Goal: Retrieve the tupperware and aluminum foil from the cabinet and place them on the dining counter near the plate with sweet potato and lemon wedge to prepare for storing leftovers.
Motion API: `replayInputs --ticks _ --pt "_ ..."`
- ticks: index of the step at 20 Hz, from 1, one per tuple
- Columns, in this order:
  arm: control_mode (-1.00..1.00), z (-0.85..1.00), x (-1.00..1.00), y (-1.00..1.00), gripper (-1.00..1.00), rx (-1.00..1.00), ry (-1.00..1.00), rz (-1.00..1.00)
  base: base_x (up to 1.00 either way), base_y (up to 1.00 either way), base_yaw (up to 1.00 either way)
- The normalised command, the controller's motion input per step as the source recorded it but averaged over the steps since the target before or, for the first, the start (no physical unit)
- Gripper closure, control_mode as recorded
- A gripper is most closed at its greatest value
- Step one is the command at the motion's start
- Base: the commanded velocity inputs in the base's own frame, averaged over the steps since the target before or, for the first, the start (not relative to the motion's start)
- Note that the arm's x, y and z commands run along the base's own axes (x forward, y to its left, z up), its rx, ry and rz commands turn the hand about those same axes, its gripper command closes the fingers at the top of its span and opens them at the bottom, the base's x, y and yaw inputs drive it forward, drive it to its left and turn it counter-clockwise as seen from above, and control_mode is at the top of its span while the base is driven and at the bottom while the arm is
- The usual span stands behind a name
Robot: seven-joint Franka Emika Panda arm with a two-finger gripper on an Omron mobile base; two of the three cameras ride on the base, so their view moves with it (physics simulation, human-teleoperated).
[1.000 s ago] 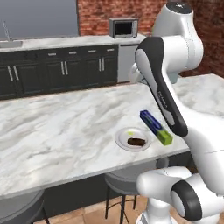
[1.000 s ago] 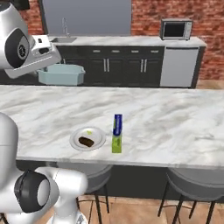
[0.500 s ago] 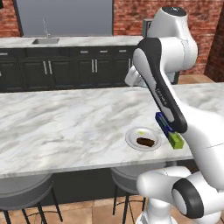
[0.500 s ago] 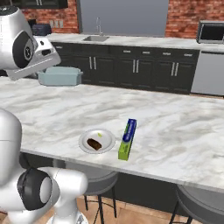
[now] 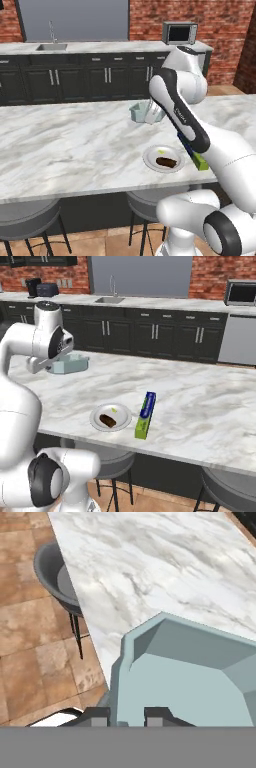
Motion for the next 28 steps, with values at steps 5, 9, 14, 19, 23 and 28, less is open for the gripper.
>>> replayInputs --ticks 5,9,14,19,23,28 --pt "-1.00 -0.95 0.00 0.40 1.00 -0.02 0.01 0.24 0.00 0.00 0.00" --pt "-1.00 -0.89 0.01 0.33 1.00 0.00 0.03 0.04 0.00 0.00 0.00" --pt "-1.00 -0.67 0.03 0.16 1.00 0.00 0.00 0.00 0.00 0.00 0.00" --pt "-1.00 -0.39 0.26 0.01 1.00 0.00 0.02 0.00 0.00 0.00 0.00" --pt "-1.00 -0.32 0.40 0.00 1.00 0.00 0.07 0.00 0.00 0.00 0.00" --pt "-1.00 -0.43 0.44 0.00 1.00 0.00 0.06 0.00 0.00 0.00 0.00"
